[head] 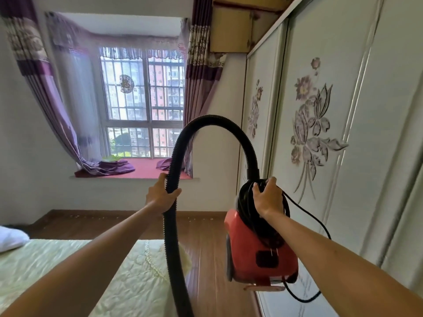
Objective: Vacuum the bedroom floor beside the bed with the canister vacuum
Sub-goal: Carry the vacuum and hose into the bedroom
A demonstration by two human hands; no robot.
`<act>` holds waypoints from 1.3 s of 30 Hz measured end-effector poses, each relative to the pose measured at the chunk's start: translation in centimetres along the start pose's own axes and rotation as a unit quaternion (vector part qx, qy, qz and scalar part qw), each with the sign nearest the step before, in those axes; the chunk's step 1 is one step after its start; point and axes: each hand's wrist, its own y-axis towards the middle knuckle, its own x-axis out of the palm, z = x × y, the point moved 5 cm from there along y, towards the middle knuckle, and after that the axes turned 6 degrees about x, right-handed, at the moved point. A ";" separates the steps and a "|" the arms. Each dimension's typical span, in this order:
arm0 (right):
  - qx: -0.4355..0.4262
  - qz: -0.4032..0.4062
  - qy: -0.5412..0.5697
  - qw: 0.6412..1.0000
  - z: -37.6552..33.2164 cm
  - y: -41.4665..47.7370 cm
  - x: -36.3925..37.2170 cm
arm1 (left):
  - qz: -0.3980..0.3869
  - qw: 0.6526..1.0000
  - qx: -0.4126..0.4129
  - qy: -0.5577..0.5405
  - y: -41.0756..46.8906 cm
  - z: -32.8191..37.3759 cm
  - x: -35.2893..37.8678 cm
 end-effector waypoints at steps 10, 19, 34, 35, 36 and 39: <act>-0.022 -0.047 0.011 0.999 1.8 13.5 6.3 | 0.027 0.999 -0.031 0.024 9.7 0.2 7.4; -0.035 -0.073 0.012 0.997 2.4 22.0 11.0 | 0.044 0.997 -0.048 0.030 16.6 -0.8 11.0; -0.029 -0.089 0.008 0.996 0.6 34.6 26.0 | 0.030 0.996 -0.066 0.042 32.7 -9.5 16.2; -0.030 -0.091 0.007 0.995 0.3 35.6 27.3 | 0.029 0.996 -0.067 0.042 34.2 -10.2 16.3; -0.030 -0.092 0.008 0.995 -0.1 36.5 28.6 | 0.029 0.996 -0.066 0.043 35.6 -11.0 16.5; -0.030 -0.092 0.011 0.995 -1.1 39.4 32.1 | 0.031 0.996 -0.071 0.036 39.9 -12.9 17.0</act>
